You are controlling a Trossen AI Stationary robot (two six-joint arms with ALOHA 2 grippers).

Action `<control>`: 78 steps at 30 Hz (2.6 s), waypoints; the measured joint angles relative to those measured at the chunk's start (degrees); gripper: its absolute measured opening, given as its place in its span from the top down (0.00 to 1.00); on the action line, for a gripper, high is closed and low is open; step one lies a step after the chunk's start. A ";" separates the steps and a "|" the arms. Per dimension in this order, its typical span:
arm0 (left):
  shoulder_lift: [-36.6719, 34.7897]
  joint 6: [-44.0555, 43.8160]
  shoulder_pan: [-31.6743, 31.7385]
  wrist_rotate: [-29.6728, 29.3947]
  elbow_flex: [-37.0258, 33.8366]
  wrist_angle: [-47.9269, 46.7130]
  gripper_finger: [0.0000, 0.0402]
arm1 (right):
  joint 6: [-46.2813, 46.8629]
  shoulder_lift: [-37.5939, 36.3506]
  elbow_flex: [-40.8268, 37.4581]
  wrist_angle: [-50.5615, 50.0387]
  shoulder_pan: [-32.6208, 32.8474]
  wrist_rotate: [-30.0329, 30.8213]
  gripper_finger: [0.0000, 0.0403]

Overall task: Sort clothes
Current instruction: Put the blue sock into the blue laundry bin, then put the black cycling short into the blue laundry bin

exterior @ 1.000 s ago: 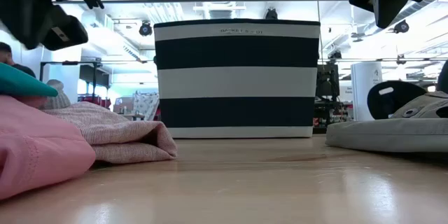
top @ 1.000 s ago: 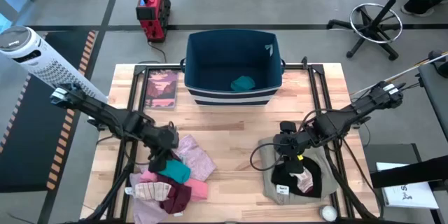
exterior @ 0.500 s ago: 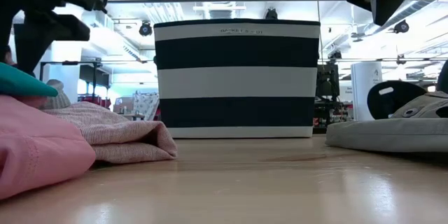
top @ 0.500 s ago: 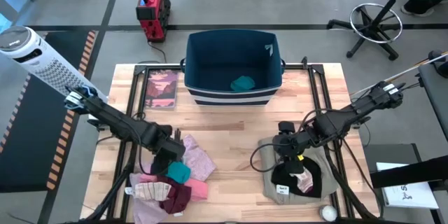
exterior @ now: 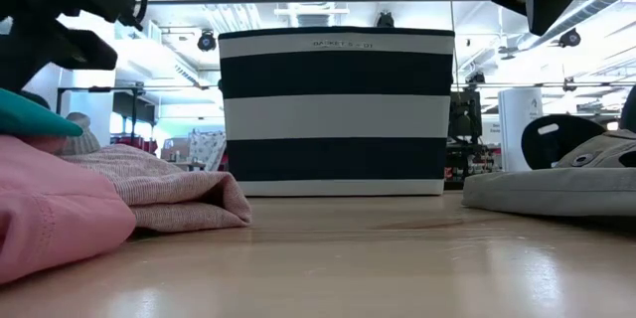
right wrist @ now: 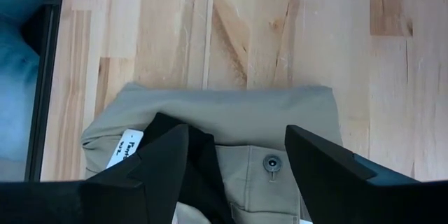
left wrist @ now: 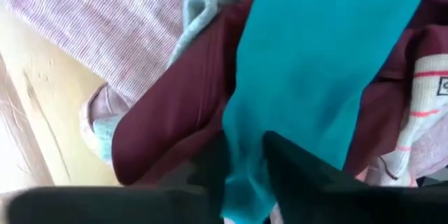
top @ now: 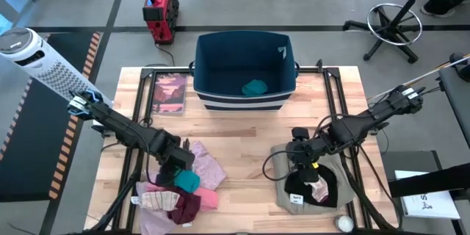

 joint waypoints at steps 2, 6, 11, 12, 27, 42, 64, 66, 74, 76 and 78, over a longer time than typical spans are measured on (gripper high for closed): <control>0.00 0.66 0.00 0.00 0.00 0.20 0.93 | -0.04 0.00 0.00 0.00 0.00 0.00 0.46; -0.77 1.04 0.00 -1.85 -0.06 1.04 0.97 | -0.04 0.00 0.00 -0.05 0.00 0.28 0.46; -4.03 1.47 0.56 -8.35 -0.07 9.50 0.99 | -0.04 0.00 0.00 -0.13 0.00 0.37 0.46; -4.85 2.05 0.79 -10.32 -0.07 12.00 0.99 | -0.10 0.00 0.00 -0.13 0.00 0.37 0.45; -7.56 21.65 16.88 -22.64 -0.13 51.58 1.00 | -2.40 0.00 0.00 0.26 0.00 0.90 0.46; -5.22 32.52 39.06 -11.79 7.76 63.33 1.00 | -2.43 0.00 0.00 0.39 0.00 1.03 0.48; 8.70 33.02 50.58 -9.90 12.39 62.91 0.86 | -0.29 0.00 -0.12 1.60 0.00 0.44 0.48; 8.28 33.43 50.19 -10.19 12.39 62.74 0.79 | 0.17 0.12 -0.36 1.41 0.00 0.37 0.48; 5.23 32.78 47.96 -10.49 12.39 61.29 0.51 | 0.64 1.06 -1.46 1.53 0.75 -0.65 0.40; 4.29 32.84 47.28 -10.51 12.39 59.59 0.45 | 1.12 1.20 -2.59 1.77 1.40 -1.57 0.38; 3.00 32.83 46.32 -10.51 12.39 58.44 0.41 | 2.62 1.20 -4.36 1.76 2.15 -1.63 0.37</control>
